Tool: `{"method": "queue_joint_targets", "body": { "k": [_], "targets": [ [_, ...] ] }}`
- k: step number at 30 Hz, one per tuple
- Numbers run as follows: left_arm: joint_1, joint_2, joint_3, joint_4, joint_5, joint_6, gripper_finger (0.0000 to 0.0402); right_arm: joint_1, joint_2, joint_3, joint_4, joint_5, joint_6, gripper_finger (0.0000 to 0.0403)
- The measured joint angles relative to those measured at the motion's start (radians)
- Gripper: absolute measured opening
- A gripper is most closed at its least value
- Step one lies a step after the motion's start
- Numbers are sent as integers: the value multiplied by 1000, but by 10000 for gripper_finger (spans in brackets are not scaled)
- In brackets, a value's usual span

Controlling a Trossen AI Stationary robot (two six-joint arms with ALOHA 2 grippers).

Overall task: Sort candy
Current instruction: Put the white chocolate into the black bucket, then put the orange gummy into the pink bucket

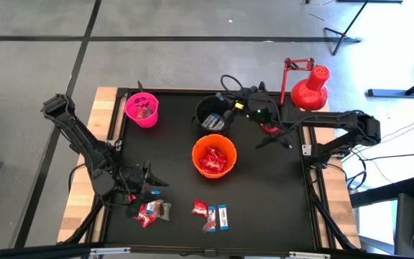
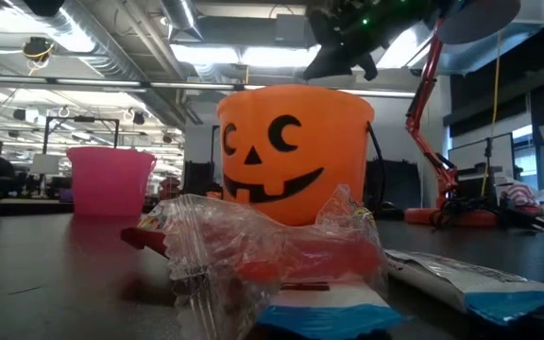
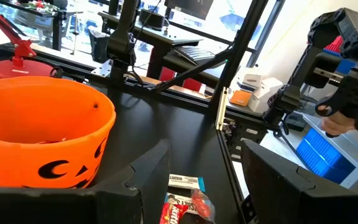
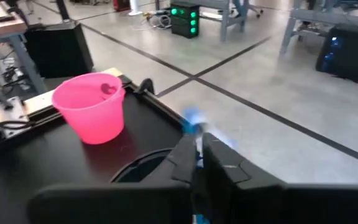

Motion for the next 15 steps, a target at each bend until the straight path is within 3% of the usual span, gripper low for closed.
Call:
{"method": "queue_joint_targets", "body": {
  "k": [9, 15],
  "targets": [
    [0, 0, 0, 1, 0, -8, 184, 35, -11, 0, 0, -60, 8, 169],
    [0, 0, 0, 1, 0, -7, 184, 125, -98, 0, 0, -306, -10, 218]
  ]
}}
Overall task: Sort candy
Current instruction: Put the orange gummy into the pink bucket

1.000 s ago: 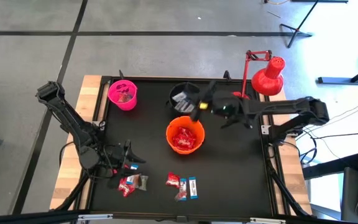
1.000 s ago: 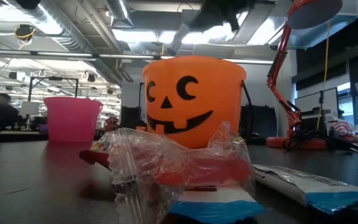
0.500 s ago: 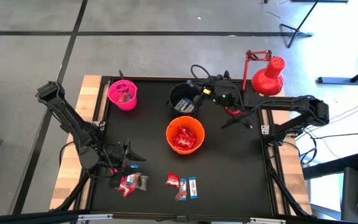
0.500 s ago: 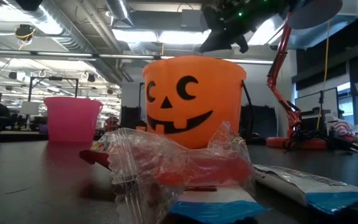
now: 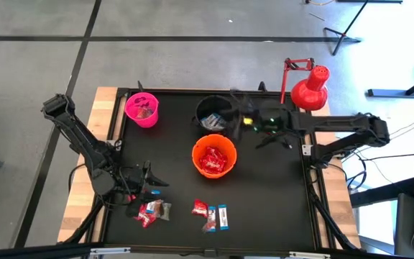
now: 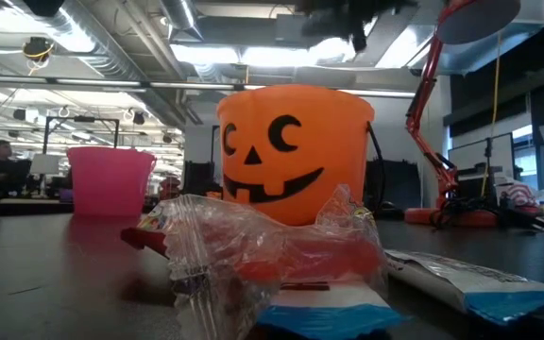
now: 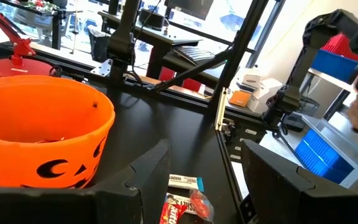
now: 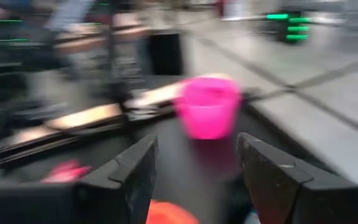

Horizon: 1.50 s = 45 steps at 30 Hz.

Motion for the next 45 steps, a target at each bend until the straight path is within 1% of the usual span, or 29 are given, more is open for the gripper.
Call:
{"method": "queue_joint_targets", "body": {
  "k": [2, 4, 6, 9, 12, 14, 17, 19, 22, 25, 28, 32, 36, 38, 45],
  "targets": [
    [0, 0, 0, 0, -3, 2, 184, 54, -28, 0, -13, -97, 26, 218],
    [0, 0, 0, 0, -8, 6, 184, 124, -43, 1, -26, -168, 69, 214],
    [0, 0, 0, 0, -17, 7, 184, 223, -41, 2, -33, -200, 90, 207],
    [0, 0, 0, 0, -44, 11, 184, 404, -1, 2, -21, -198, 88, 200],
    [0, 0, 0, 0, -74, 27, 184, 579, 72, 2, -15, -96, 88, 198],
    [0, 0, 0, 0, -82, 31, 184, 678, 126, 2, -13, 9, 89, 198],
    [1, 0, 0, 5, -94, 30, 184, 780, 222, 2, 13, 168, 93, 198],
    [4, 0, 0, 25, -122, 9, 184, 822, 295, 0, 40, 268, 94, 198],
    [14, 0, 0, 49, -164, 2, 184, 841, 391, 0, 107, 316, 94, 198],
    [24, 0, 0, 56, -169, 2, 184, 837, 481, 9, 183, 315, 97, 198],
    [29, 0, 0, 54, -169, 2, 184, 837, 568, 63, 183, 308, 92, 198],
    [29, 0, 0, 53, -175, 2, 184, 835, 653, 153, 149, 280, 84, 198],
    [29, 0, 0, 52, -179, -1, 184, 828, 720, 211, 39, 286, 77, 198],
    [29, 0, 0, 52, -179, -1, 184, 822, 743, 224, 5, 307, 78, 198],
    [29, 0, 0, 52, -179, -18, 184, 797, 794, 227, -11, 309, 120, 198]
  ]
}}
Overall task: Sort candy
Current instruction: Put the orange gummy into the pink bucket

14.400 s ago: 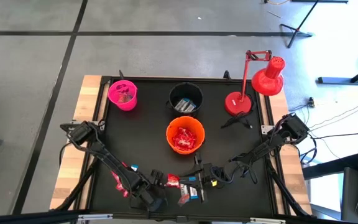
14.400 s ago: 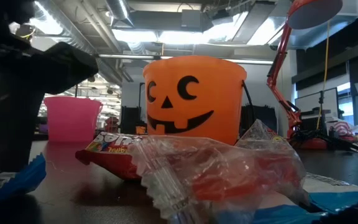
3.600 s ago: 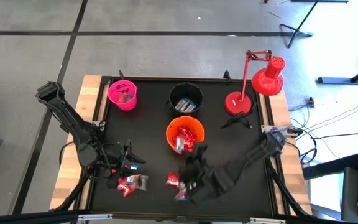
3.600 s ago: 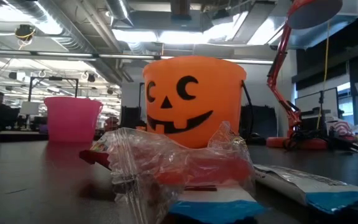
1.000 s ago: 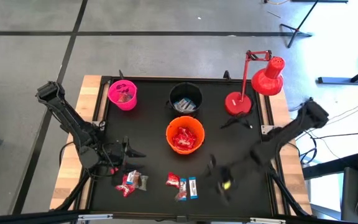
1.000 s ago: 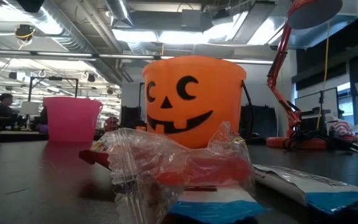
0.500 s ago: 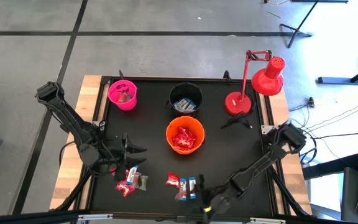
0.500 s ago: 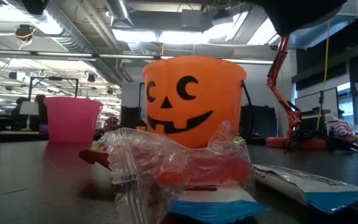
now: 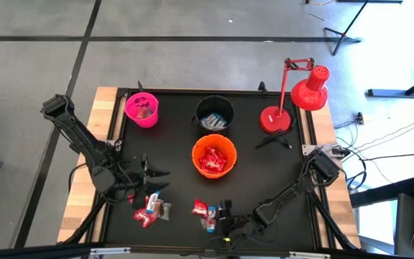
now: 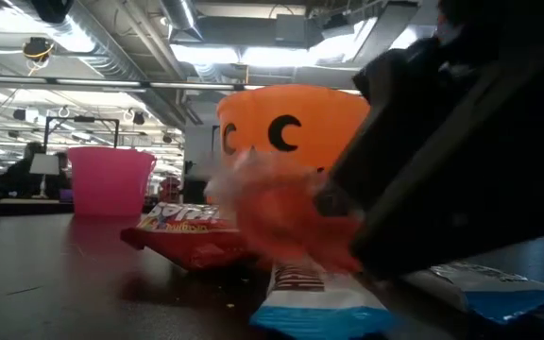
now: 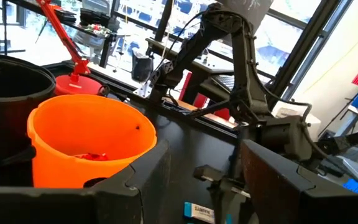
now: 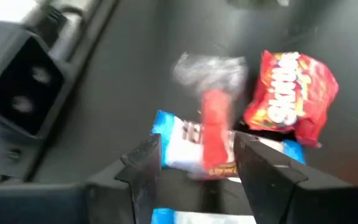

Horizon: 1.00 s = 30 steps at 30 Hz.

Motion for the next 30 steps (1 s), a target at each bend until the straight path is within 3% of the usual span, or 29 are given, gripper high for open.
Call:
{"method": "queue_joint_targets", "body": {
  "k": [7, 10, 19, 21, 30],
  "targets": [
    [0, 0, 0, -4, -1, -2, 184, -7, 10, 0, -37, 21, 18, 197],
    [0, 0, 0, -6, -2, -3, 184, -7, 10, 0, -38, 30, 22, 178],
    [0, 11, 0, -8, -1, -3, 184, -7, 6, 0, -41, 28, 24, 28],
    [0, 19, 0, -8, -1, -3, 184, -7, -1, 4, -44, 19, 24, 11],
    [0, 59, 0, -6, 42, -3, 184, -7, -56, 137, -119, 47, -47, 41]
  ]
}}
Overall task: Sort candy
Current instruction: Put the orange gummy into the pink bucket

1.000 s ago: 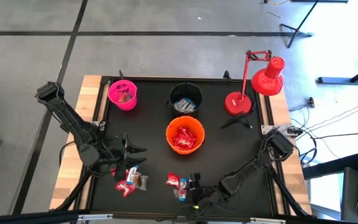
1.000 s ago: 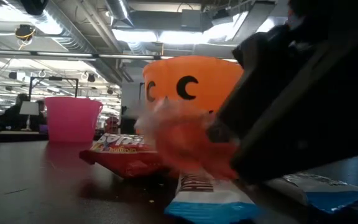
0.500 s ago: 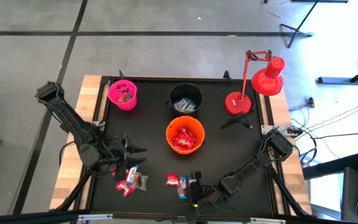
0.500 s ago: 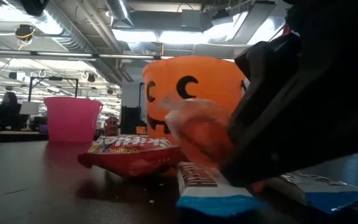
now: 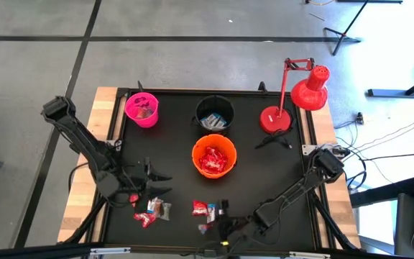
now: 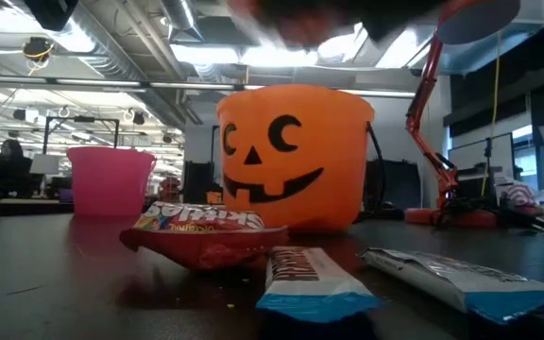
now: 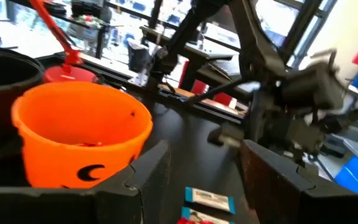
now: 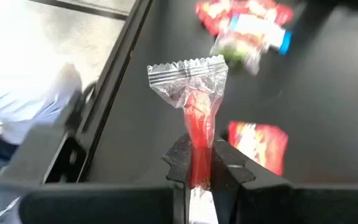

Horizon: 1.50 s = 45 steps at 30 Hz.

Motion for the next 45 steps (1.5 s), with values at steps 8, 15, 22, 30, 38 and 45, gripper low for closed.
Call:
{"method": "queue_joint_targets", "body": {
  "k": [8, 15, 22, 30, 38, 45],
  "targets": [
    [0, 67, 0, 152, 150, 58, 184, -26, -7, 174, -71, 129, -136, 16],
    [0, 143, 0, 331, 236, 233, 184, -102, -7, 243, -72, 136, -139, 24],
    [-1, 224, 0, 424, 304, 365, 184, -148, -7, 246, -62, 119, -113, 21],
    [19, 265, 0, 430, 231, 369, 184, -169, -6, 246, -6, 66, -113, 21],
    [43, 266, 0, 421, 182, 340, 184, -169, -6, 246, 10, 56, -113, 21],
    [53, 266, 0, 420, 243, 309, 184, -178, -6, 246, 14, 56, -113, 21]
  ]
}}
